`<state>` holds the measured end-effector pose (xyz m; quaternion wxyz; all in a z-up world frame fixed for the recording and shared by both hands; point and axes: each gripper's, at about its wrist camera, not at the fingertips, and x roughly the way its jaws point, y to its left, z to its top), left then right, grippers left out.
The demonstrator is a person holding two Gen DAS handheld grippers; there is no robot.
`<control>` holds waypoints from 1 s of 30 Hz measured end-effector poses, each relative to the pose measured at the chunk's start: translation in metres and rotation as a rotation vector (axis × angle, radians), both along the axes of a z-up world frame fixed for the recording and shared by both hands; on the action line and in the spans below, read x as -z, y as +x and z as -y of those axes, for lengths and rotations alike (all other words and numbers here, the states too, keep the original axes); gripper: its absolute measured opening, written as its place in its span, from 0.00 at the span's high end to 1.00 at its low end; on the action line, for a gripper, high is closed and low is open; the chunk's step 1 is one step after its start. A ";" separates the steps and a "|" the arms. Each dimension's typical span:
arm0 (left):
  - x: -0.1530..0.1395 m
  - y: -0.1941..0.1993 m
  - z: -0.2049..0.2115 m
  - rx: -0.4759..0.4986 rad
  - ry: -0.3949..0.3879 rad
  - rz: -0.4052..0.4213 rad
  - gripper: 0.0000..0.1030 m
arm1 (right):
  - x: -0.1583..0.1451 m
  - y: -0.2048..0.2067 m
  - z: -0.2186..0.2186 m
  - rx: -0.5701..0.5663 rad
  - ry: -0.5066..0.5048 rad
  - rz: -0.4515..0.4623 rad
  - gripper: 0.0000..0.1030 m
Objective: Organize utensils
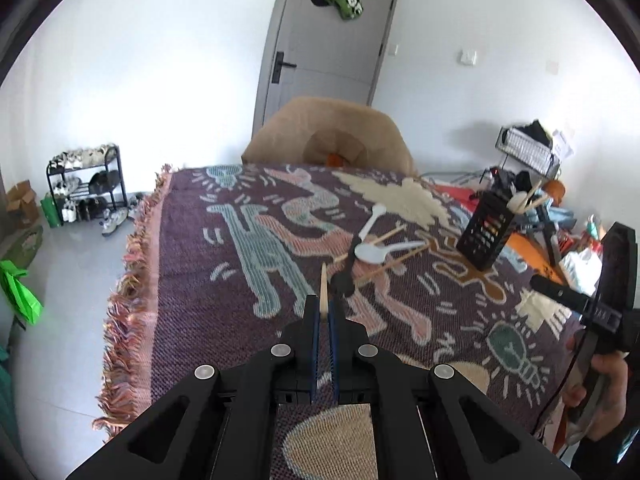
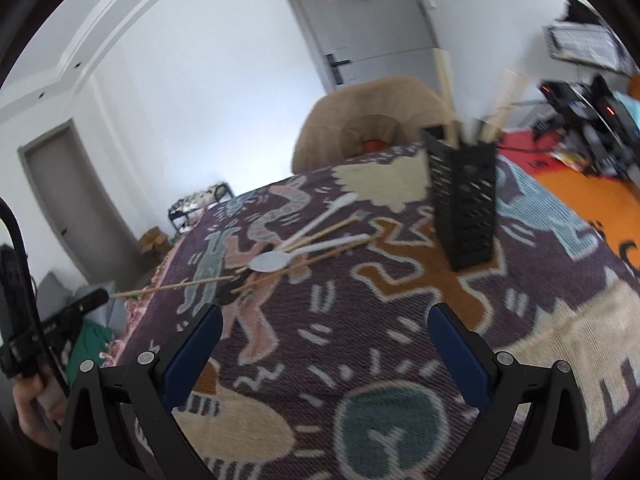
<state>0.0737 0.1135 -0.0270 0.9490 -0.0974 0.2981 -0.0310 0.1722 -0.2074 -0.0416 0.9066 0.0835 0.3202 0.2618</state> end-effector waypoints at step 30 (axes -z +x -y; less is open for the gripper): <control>-0.027 -0.027 -0.088 -0.200 -0.142 0.174 0.96 | 0.052 0.044 -0.230 -0.600 -0.947 0.218 0.62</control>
